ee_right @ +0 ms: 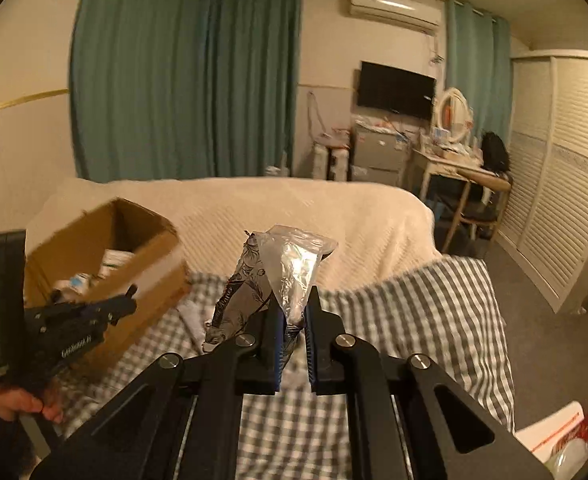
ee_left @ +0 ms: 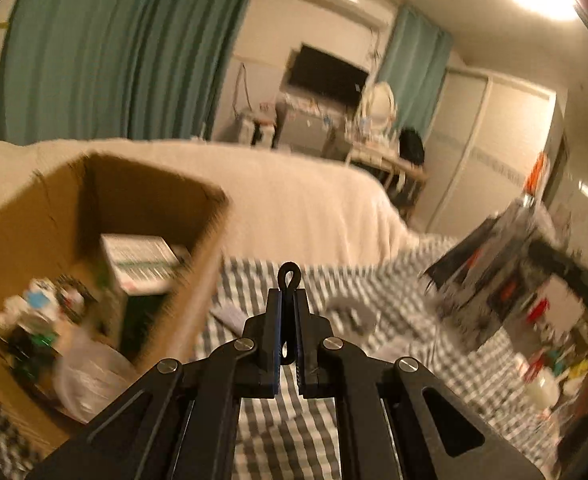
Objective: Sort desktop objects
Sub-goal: 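Carry the hair tie and wipes packet into the cardboard box and release both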
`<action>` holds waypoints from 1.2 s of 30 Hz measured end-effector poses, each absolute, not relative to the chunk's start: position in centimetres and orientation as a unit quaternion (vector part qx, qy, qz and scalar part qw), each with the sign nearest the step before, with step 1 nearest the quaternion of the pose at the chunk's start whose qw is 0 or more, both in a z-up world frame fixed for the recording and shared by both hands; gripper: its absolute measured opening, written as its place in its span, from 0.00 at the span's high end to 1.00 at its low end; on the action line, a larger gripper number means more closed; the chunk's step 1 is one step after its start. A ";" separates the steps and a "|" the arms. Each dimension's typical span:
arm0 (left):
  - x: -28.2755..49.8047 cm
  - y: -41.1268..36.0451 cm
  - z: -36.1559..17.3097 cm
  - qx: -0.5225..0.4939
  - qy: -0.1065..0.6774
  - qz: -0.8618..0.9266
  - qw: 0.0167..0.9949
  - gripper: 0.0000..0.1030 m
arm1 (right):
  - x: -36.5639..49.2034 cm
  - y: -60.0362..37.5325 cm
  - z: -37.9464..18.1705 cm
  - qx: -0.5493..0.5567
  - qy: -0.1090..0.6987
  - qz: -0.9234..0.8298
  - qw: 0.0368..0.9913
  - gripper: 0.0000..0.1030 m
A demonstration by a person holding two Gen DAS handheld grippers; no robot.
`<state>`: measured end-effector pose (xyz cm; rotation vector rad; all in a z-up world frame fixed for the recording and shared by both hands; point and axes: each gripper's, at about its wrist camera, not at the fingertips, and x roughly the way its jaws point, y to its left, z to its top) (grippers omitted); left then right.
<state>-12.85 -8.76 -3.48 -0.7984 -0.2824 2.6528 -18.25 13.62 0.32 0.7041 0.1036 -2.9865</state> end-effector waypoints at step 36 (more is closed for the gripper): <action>-16.3 -17.8 -3.1 -0.306 -0.079 0.949 0.010 0.20 | -27.9 7.0 -2.0 0.252 0.017 -0.964 0.076 0.25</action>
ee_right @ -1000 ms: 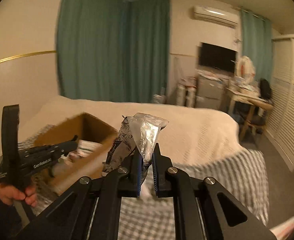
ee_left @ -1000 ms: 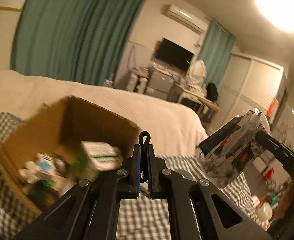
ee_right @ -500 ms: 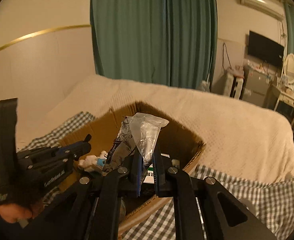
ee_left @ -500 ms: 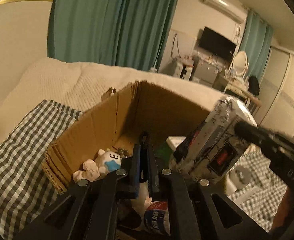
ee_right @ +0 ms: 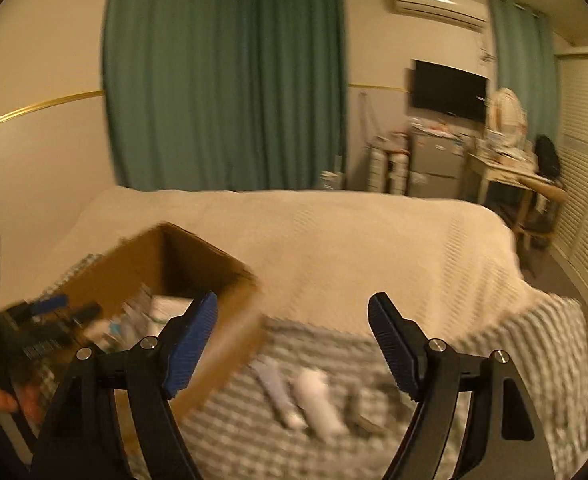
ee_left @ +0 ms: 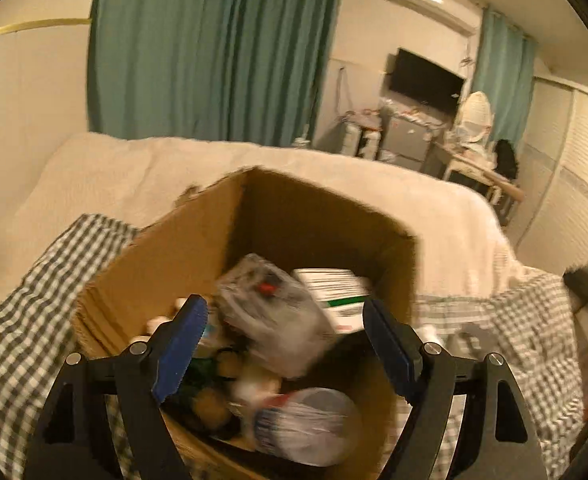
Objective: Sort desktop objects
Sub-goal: 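Carry the hair tie and wipes packet into the cardboard box and release both, then move both tools back over the remaining items on the bed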
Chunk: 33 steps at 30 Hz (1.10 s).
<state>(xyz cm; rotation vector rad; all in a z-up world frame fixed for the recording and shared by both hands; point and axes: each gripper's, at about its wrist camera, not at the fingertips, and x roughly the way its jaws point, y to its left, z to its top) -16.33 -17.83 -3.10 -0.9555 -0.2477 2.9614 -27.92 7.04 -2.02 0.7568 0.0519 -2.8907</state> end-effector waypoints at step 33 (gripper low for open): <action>-24.3 0.6 -18.8 -0.480 -0.012 0.877 0.013 0.12 | -27.0 19.4 -13.6 0.347 -0.045 -0.935 0.066 0.25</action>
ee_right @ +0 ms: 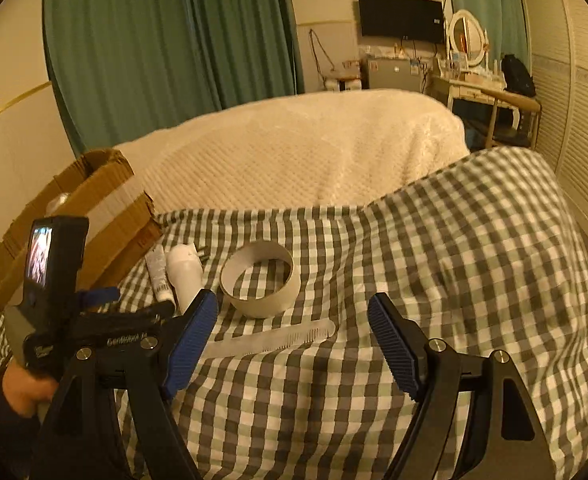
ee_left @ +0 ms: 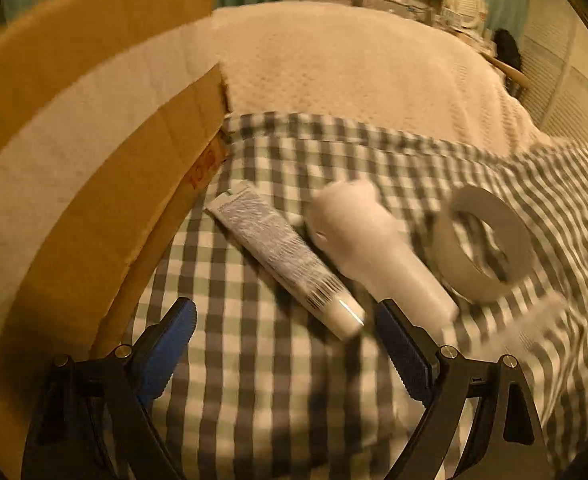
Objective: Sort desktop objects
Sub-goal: 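Move both tools back over the remaining items on the bed, then grasp the white tube with the left tool while the right grasps the grey band, then carry the white tube and grey band into the box and release both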
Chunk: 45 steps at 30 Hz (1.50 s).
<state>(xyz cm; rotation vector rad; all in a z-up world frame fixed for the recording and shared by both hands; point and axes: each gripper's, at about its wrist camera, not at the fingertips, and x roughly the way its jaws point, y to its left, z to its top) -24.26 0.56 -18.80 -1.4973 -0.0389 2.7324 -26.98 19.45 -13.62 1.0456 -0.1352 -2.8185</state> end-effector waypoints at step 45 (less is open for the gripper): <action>-14.9 -3.1 -13.3 -0.430 -0.094 0.887 0.136 0.77 | -25.8 15.1 -14.1 0.383 -0.067 -0.916 0.097 0.25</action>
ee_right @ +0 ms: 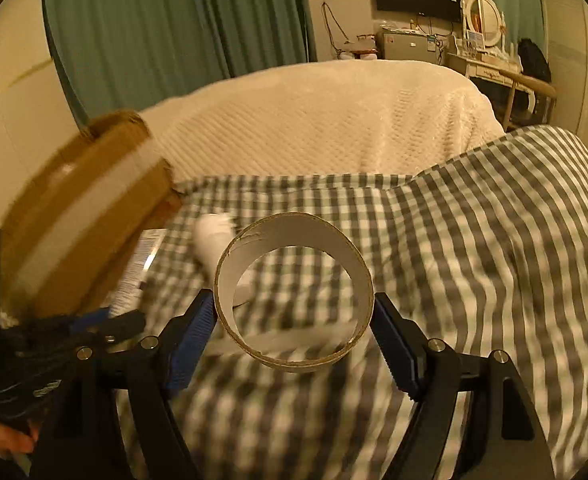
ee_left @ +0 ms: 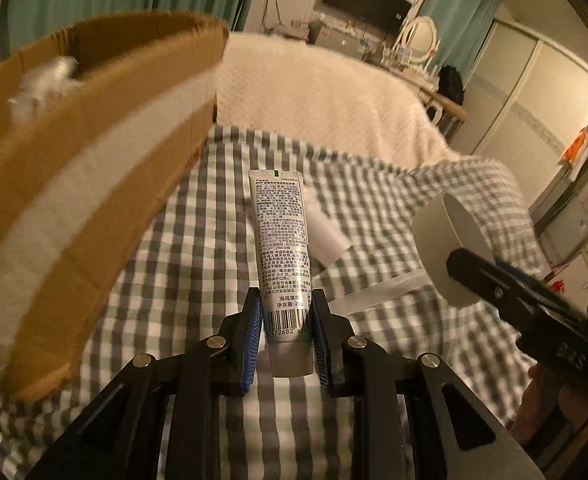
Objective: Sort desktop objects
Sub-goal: 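Carry the white tube and grey band into the box and release both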
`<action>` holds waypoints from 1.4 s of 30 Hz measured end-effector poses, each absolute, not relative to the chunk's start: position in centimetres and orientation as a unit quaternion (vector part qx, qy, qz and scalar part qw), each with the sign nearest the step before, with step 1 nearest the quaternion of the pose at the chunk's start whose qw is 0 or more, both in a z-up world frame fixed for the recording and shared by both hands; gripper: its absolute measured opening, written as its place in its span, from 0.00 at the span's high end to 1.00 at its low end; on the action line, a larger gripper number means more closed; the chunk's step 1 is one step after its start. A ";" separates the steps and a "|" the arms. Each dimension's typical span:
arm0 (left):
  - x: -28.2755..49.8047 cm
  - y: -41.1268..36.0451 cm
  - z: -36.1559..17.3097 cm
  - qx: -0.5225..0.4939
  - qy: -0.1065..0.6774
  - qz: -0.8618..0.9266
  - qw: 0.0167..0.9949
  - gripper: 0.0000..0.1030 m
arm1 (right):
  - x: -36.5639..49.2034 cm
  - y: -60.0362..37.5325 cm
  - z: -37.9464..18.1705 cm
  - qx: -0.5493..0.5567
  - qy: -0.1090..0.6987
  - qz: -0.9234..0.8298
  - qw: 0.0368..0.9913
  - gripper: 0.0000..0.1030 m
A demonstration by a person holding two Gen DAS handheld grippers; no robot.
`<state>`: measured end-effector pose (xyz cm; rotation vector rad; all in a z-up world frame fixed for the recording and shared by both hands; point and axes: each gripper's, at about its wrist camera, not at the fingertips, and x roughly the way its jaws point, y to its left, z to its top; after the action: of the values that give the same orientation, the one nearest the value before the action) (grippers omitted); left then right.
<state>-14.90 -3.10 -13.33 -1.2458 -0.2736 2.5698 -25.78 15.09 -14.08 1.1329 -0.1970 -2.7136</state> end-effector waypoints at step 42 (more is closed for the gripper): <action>-19.0 -22.9 -6.6 -0.320 -0.094 0.943 -0.012 0.17 | -31.3 0.9 -3.9 0.286 -0.047 -0.938 0.189 0.13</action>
<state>-18.97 -22.94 -6.58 -1.0137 -0.2981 2.9833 -31.33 0.86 -3.92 0.8031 -0.1312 -2.6385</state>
